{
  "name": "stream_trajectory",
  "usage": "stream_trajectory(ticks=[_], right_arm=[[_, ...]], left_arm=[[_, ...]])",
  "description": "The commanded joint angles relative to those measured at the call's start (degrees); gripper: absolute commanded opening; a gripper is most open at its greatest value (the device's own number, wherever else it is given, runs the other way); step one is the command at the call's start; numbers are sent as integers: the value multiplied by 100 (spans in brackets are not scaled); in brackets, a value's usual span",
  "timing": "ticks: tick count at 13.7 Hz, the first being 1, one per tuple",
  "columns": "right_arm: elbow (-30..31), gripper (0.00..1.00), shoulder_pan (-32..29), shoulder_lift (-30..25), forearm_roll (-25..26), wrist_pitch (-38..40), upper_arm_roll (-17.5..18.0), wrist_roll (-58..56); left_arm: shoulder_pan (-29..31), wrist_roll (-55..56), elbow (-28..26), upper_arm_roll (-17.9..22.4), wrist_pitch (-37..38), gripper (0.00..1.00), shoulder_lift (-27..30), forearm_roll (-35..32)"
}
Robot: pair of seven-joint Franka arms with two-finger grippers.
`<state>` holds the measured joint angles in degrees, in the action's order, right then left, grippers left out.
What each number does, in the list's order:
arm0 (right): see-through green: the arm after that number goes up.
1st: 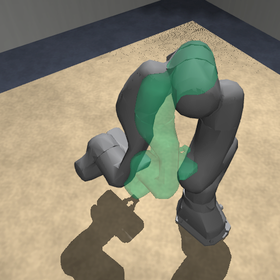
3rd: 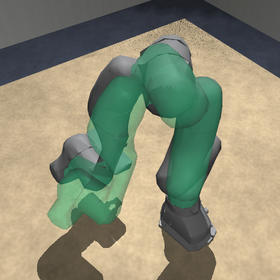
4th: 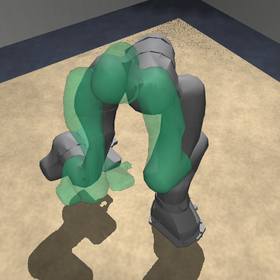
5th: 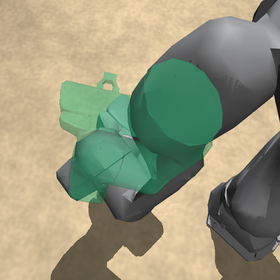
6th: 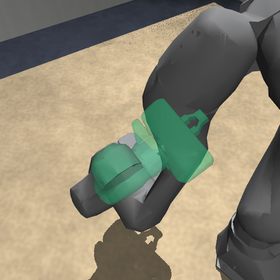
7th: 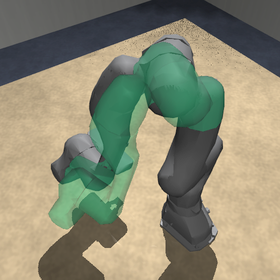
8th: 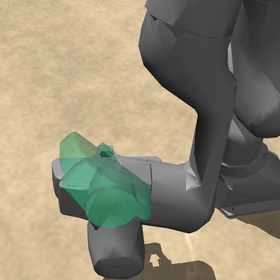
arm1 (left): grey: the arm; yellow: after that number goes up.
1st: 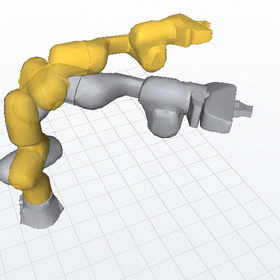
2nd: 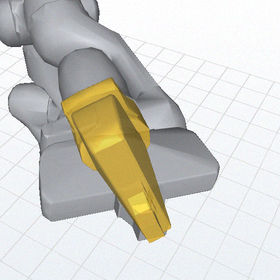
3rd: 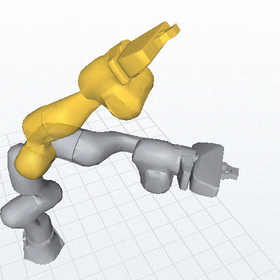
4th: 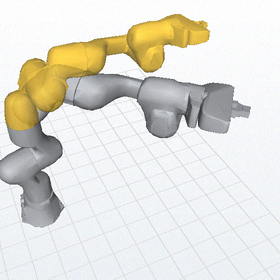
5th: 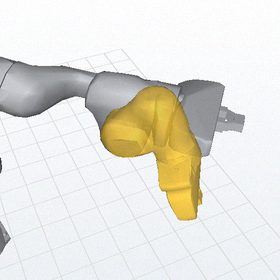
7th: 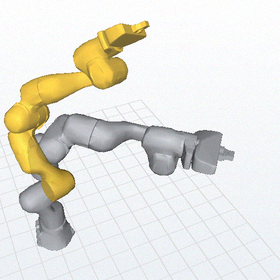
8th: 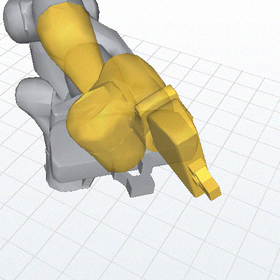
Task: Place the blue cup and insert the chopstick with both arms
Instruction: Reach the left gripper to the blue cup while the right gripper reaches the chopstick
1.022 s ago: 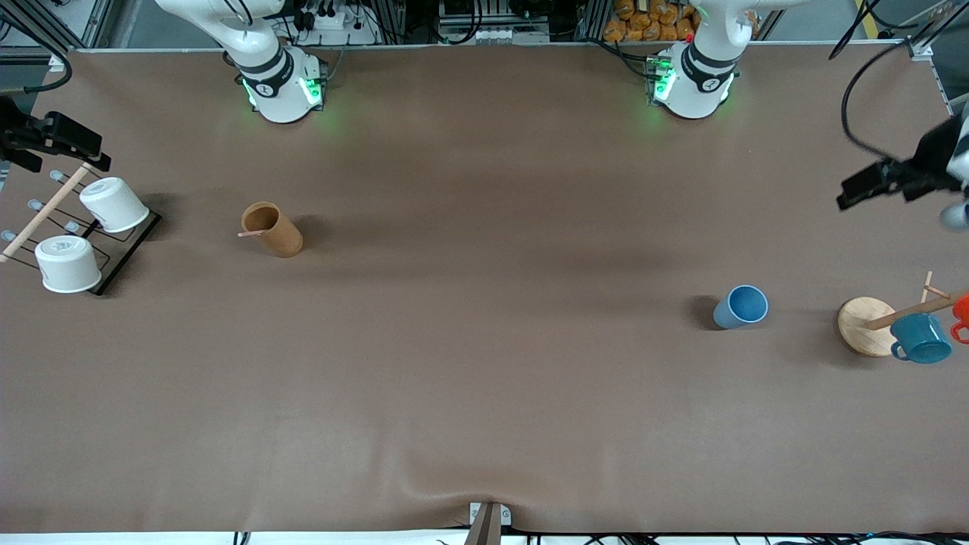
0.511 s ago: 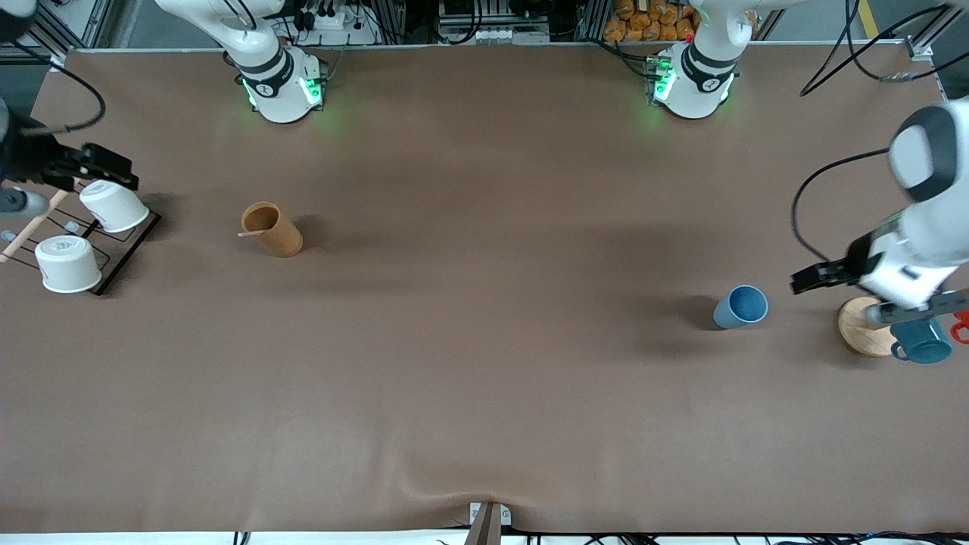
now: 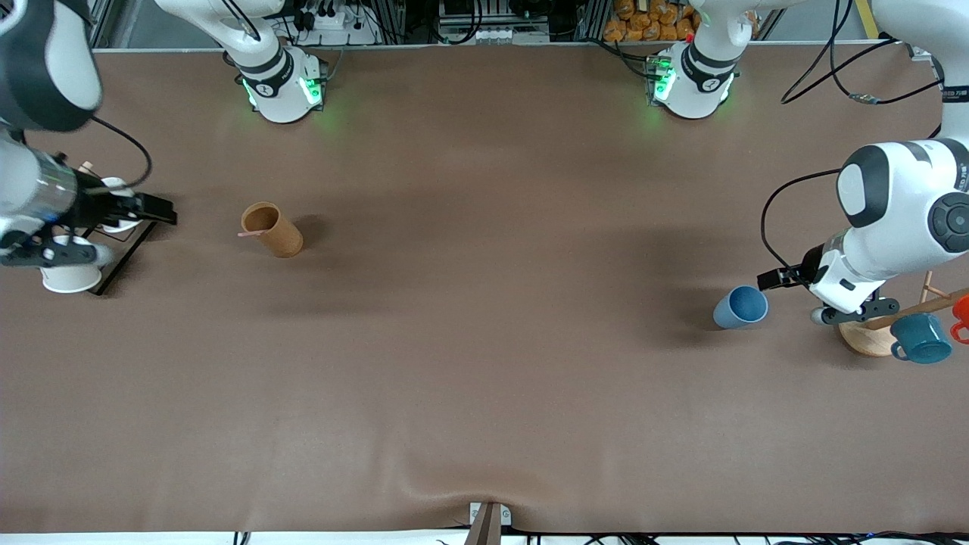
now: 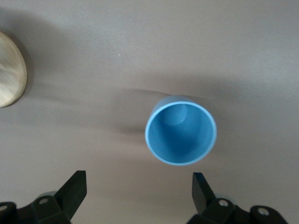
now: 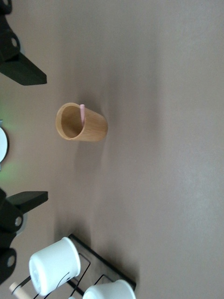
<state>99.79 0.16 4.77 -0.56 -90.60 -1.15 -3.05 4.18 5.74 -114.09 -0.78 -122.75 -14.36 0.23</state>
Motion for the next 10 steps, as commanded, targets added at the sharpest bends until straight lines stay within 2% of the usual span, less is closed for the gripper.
stream_trajectory(ticks=[1,3,7,10], right_arm=[[111,100,151,278,-23,-229,1,15],[102,100,221,568,-84,-256,1,50],[94,100,405,1008,-243,-256,1,435],[102,100,686,1245,-234,-221,-8,788]], left_arm=[[100,-56,-78,-36,-301,100,-136,-32],[100,-56,-70,-36,-599,91,-391,-32],[92,-38,-17,-36,-925,84,-594,-14],[92,-12,-26,-45,-1022,62,-769,-14]])
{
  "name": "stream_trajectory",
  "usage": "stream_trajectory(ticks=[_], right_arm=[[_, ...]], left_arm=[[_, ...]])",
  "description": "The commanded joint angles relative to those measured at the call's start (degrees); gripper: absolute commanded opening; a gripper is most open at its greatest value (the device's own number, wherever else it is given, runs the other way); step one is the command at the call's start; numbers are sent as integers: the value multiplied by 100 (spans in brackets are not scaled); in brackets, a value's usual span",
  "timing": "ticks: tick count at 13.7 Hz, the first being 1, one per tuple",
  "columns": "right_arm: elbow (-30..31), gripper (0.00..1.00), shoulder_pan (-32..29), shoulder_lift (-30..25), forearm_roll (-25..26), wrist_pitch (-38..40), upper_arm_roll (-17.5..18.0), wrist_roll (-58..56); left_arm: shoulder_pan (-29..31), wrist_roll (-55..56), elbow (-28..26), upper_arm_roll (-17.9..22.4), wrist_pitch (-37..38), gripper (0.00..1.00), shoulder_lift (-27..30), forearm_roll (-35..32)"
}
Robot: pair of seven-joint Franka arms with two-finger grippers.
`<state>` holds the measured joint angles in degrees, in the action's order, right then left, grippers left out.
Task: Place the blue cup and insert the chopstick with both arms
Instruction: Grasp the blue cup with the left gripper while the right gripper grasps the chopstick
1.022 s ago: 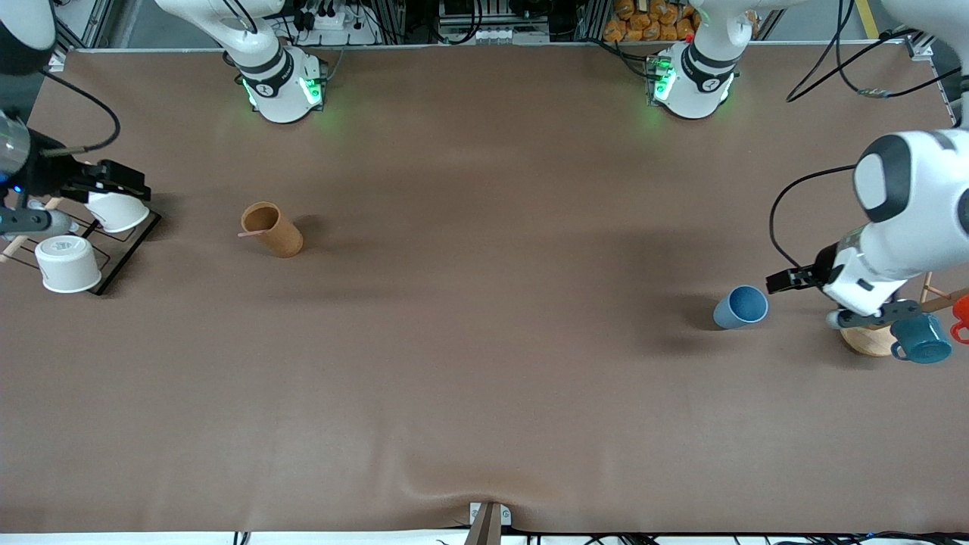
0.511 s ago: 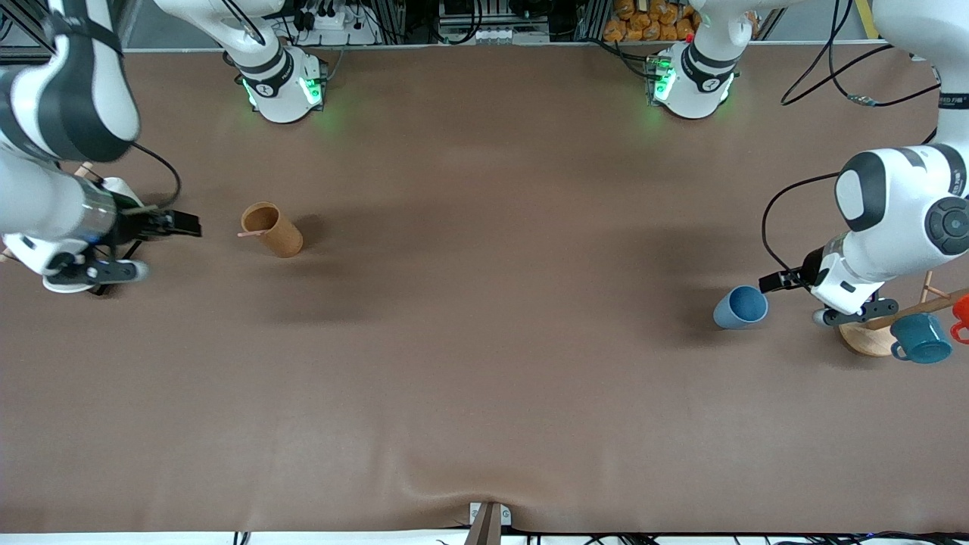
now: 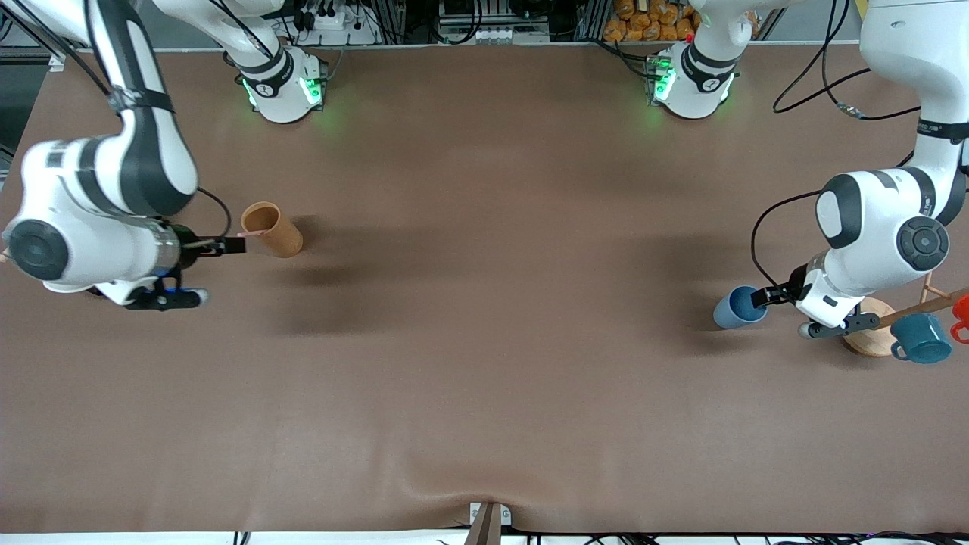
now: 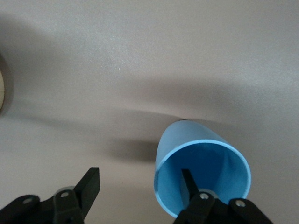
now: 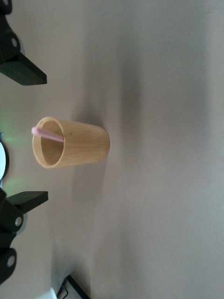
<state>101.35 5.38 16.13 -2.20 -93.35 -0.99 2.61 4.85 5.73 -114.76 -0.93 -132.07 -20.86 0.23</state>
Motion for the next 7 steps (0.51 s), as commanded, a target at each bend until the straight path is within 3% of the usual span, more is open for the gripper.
stream_trajectory(ticks=[1,2,3,4,5,7], right_arm=[[-54,100,183,179,-70,71,-24,231],[-54,100,174,232,-70,80,-24,231],[-45,100,174,276,-70,97,-15,231],[-28,100,174,346,-70,115,-24,231],[-27,100,140,417,-70,185,-24,231],[-27,100,122,417,-61,317,-24,178]], left_arm=[[17,-19,50,-30,-99,60,-146,-14],[16,-11,42,-30,-143,49,-155,-14],[-18,-10,50,-30,-143,32,-181,-14],[-27,-10,50,-30,-152,6,-190,-14],[-36,-10,59,-38,-152,0,-190,-14],[-36,-10,59,-73,-152,0,-181,-14]])
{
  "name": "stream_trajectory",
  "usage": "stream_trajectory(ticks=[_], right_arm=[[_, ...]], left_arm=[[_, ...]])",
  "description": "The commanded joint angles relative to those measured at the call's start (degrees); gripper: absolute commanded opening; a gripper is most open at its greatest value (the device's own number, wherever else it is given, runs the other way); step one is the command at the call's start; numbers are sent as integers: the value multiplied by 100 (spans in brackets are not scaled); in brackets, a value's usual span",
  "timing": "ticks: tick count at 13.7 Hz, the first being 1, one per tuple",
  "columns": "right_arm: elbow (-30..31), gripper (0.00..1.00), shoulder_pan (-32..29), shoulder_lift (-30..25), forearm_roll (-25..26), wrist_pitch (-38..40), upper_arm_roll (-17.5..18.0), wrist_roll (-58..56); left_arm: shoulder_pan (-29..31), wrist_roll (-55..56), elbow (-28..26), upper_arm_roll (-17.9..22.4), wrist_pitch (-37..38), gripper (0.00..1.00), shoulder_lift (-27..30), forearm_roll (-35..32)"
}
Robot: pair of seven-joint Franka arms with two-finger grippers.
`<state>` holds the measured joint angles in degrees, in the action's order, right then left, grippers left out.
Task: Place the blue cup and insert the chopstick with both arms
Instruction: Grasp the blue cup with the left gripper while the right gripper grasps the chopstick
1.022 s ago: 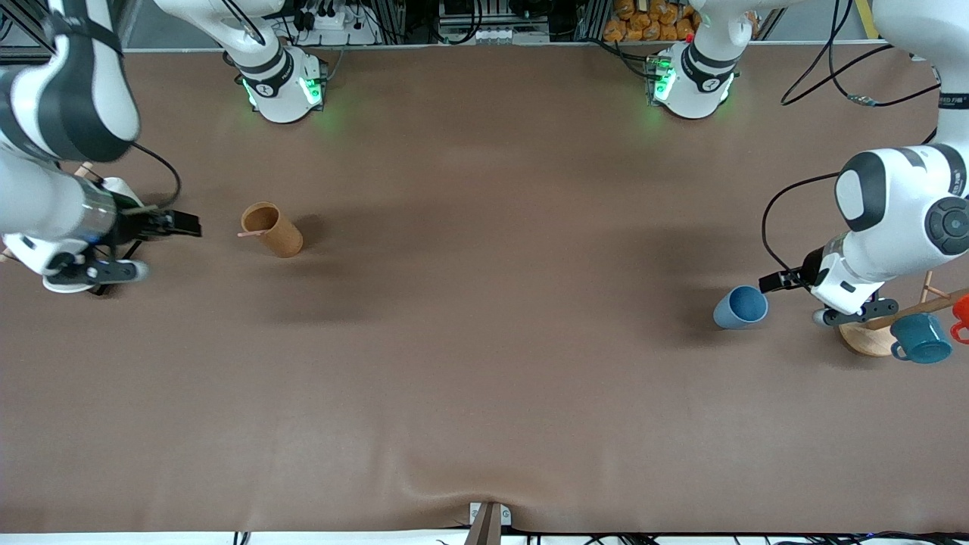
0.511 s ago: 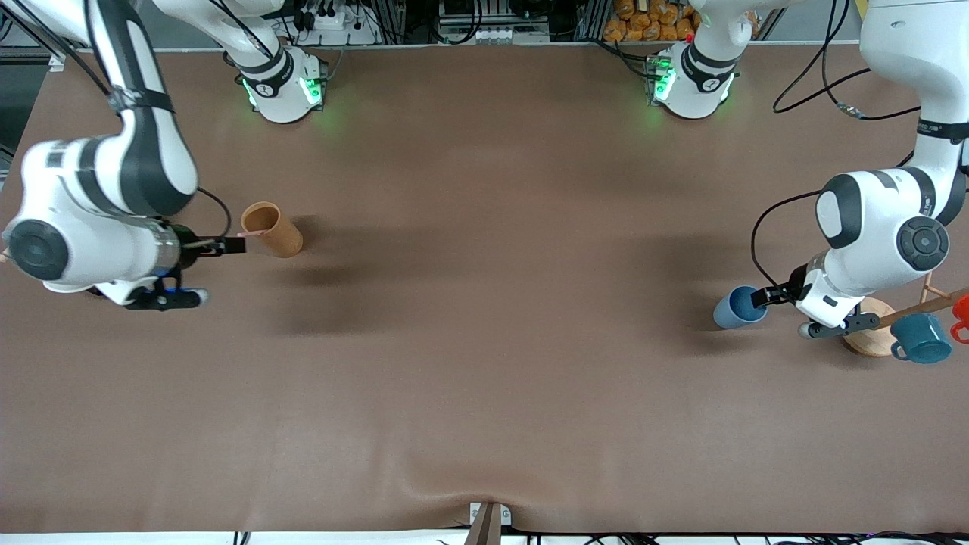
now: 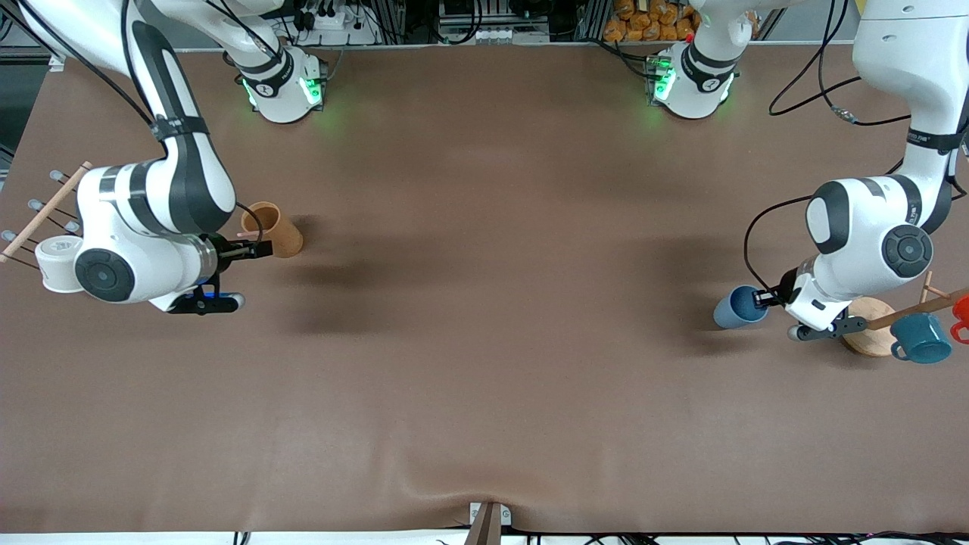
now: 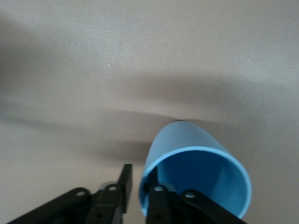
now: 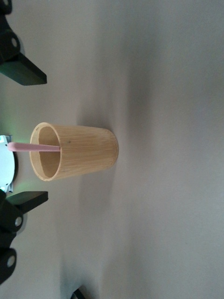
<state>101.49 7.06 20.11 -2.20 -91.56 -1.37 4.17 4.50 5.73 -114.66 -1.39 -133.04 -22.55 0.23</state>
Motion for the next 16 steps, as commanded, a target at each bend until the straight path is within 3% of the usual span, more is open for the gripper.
stream_trajectory(ticks=[1,3,4,6,9,11,14,16], right_arm=[[-42,98,-29,20,-61,182,14,23],[-42,79,-38,20,-61,261,14,23],[-42,75,-55,20,-61,270,14,-3],[-42,57,-56,20,-61,305,14,5],[-42,50,-64,20,-61,314,14,5],[-42,50,-64,20,-61,314,14,5],[-42,47,-73,20,-61,367,14,5],[-42,30,-73,20,-61,367,14,5]], left_arm=[[-2,-10,58,-37,-56,0,-4,-14],[7,-2,84,-142,-38,0,92,-14],[16,-54,84,-230,-3,0,241,-14],[7,103,119,-711,338,0,601,-14],[-10,952,636,-1678,998,0,629,-23],[-141,1927,813,-2267,1017,0,533,-32],[-965,3090,962,-2401,1017,0,305,-111],[-1511,3660,1068,-2393,1017,0,146,-111]])
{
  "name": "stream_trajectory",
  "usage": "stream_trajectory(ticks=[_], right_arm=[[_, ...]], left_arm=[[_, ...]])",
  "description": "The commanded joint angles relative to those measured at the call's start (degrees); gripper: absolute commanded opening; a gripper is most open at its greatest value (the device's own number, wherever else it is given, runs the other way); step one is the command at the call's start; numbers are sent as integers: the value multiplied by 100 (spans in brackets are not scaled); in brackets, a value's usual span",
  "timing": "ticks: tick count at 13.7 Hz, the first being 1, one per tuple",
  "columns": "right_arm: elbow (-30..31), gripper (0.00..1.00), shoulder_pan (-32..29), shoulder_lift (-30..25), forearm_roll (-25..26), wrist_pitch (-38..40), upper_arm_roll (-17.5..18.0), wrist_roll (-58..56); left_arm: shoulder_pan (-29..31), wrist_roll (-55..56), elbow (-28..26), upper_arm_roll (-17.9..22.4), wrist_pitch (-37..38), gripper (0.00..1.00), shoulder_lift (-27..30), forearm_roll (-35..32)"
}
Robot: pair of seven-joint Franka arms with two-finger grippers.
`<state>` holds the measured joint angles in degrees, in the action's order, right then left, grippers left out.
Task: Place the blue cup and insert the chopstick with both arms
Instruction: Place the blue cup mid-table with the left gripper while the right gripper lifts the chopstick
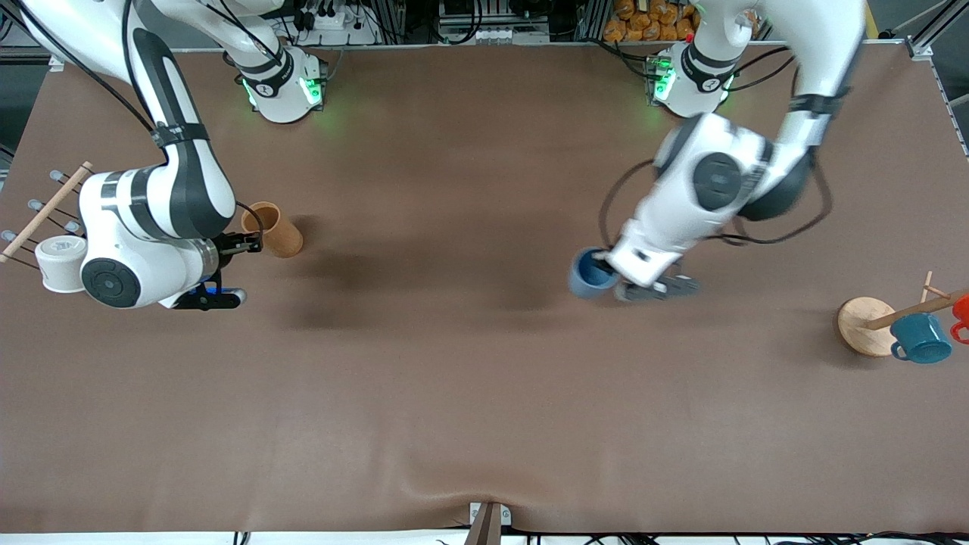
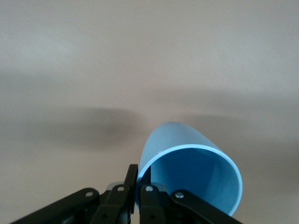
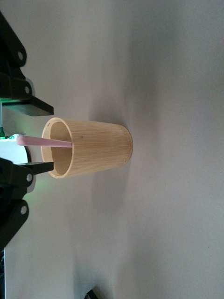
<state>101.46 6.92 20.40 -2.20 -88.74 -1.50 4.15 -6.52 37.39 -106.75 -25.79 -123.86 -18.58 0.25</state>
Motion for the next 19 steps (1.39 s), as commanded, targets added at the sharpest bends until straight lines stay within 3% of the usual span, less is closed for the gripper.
stream_trajectory(ticks=[1,3,4,7,13,14,15,17,19], right_arm=[[-39,22,-59,-10,-61,85,27,15],[-39,3,-68,-10,-61,102,27,50],[-39,0,-77,-10,-61,102,27,68],[-65,0,-95,-54,-61,146,27,68],[-469,0,-95,-536,-61,911,10,68],[-478,0,-95,-676,-61,946,10,68],[-504,0,-95,-791,-61,998,10,68],[-688,0,-86,-906,-70,1209,18,33],[-916,0,-94,-1011,-79,1262,18,-37]], left_arm=[[-638,828,408,39,81,0,-416,-113],[-1279,1697,707,74,81,0,-698,-139],[-1377,2041,874,65,81,0,-821,-217],[-1991,2843,1077,135,29,0,-1190,-375],[-2380,3977,1605,179,20,0,-1982,-1228],[-2380,3987,1596,188,20,41,-1982,-1255],[-2389,3996,1596,188,28,99,-1956,-1290],[-2293,4179,1596,188,72,100,-1790,-1308],[-2091,4373,1605,223,439,100,-1282,-1317]])
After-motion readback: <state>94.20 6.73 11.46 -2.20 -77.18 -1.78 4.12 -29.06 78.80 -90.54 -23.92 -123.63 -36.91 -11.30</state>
